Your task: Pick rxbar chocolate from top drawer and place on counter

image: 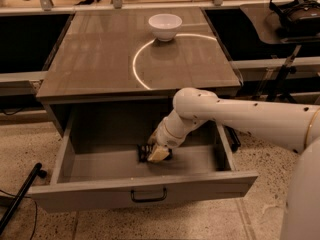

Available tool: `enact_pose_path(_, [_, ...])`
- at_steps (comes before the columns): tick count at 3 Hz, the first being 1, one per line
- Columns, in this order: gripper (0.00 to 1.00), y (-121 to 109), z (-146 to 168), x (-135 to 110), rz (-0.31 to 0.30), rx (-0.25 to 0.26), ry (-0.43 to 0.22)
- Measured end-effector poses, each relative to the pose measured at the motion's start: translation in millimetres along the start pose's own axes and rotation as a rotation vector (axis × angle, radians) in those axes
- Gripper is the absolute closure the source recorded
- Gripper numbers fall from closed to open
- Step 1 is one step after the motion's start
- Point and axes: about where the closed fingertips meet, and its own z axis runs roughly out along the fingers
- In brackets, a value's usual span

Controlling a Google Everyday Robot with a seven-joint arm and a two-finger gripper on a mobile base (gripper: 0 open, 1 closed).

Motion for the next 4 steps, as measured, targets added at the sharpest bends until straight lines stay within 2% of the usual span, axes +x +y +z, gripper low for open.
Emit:
enact_pose_path(1, [0.87, 0.0, -4.3, -2.3, 0.0, 0.0, 0.0])
enact_pose_path(2, [1.0, 0.9, -29.2, -8.2, -0.021, 0.042, -0.01])
enact_pose_path(4, [1.0, 1.3, -105.9, -17.5, -0.07, 0.13, -0.068])
